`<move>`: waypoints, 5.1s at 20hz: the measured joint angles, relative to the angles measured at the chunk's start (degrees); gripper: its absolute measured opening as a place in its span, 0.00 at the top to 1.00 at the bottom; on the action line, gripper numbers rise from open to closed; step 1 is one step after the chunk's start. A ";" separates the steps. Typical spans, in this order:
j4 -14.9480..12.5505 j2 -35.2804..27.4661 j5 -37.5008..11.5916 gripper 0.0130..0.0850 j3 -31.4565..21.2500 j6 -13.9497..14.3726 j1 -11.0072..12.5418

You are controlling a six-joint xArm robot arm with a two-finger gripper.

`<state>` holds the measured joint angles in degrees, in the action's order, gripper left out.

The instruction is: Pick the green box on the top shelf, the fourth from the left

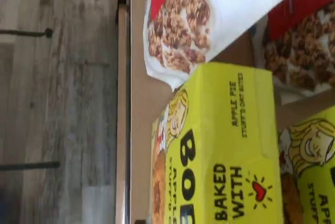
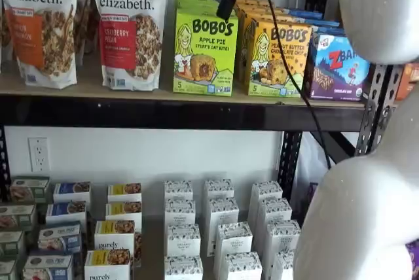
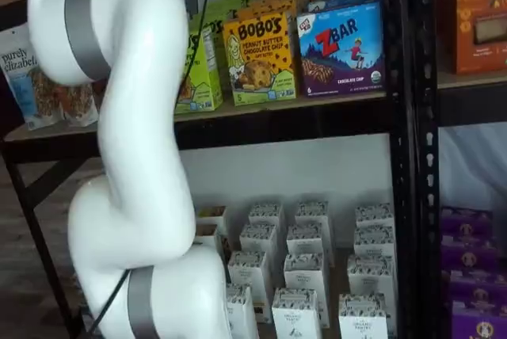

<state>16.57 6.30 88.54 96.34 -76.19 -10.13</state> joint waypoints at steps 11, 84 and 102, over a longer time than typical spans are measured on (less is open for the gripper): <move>-4.20 -3.47 3.70 0.00 3.31 0.02 -0.91; -8.88 -3.40 0.43 0.72 -1.17 2.02 -4.31; -7.91 -2.97 5.09 0.78 0.80 1.78 -3.67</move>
<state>8.66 3.33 93.62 97.14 -74.41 -13.80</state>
